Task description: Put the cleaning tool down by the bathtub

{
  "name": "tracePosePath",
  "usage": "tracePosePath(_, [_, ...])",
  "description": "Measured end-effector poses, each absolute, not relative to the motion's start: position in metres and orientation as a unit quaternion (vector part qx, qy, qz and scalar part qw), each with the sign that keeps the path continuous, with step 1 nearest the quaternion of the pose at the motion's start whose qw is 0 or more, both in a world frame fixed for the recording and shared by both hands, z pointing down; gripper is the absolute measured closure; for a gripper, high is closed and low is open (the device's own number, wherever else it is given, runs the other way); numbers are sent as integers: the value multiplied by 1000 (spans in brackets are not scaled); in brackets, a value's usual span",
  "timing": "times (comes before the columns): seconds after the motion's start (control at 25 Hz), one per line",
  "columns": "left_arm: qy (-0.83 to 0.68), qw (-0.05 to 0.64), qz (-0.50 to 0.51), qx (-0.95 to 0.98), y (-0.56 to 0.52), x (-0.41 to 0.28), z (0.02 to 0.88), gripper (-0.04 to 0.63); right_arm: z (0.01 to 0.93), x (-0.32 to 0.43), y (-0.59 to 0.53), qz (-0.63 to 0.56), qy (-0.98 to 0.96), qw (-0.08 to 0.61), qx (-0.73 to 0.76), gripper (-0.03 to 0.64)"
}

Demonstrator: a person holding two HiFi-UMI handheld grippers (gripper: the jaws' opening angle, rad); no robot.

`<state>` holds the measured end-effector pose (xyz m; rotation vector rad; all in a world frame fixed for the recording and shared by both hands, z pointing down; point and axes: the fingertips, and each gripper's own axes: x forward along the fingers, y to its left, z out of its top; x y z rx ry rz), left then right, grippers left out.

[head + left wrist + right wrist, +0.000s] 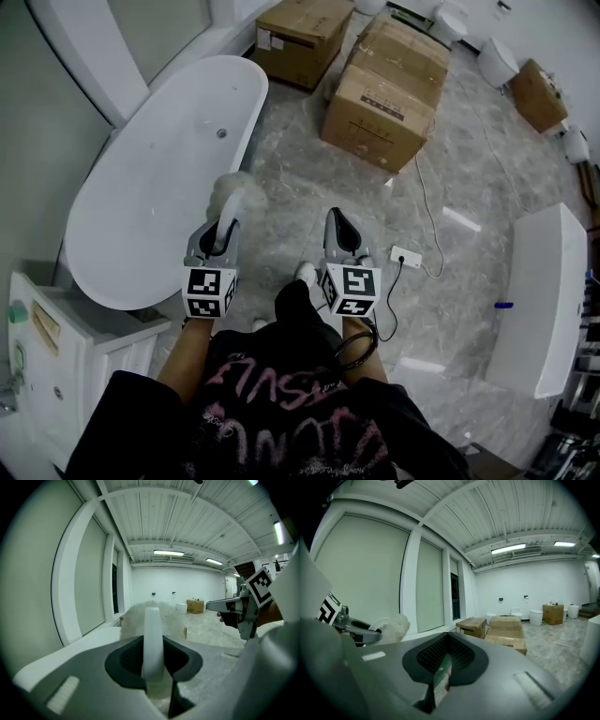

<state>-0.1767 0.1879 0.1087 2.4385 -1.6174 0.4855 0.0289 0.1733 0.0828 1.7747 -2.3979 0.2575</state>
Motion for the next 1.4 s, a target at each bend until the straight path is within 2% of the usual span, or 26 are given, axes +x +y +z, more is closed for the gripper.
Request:
tracePosePath(0.56, [-531, 118, 209, 813, 82, -119, 149, 506, 130, 88, 63, 135, -794, 86, 587, 594])
tracePosePath(0.88, [-515, 108, 252, 812, 38, -75, 160, 507, 144, 119, 8, 156, -805, 89, 565, 594])
tracePosePath(1.4, [-521, 97, 264, 806, 11, -72, 159, 506, 166, 113, -17, 177, -817, 97, 541, 595])
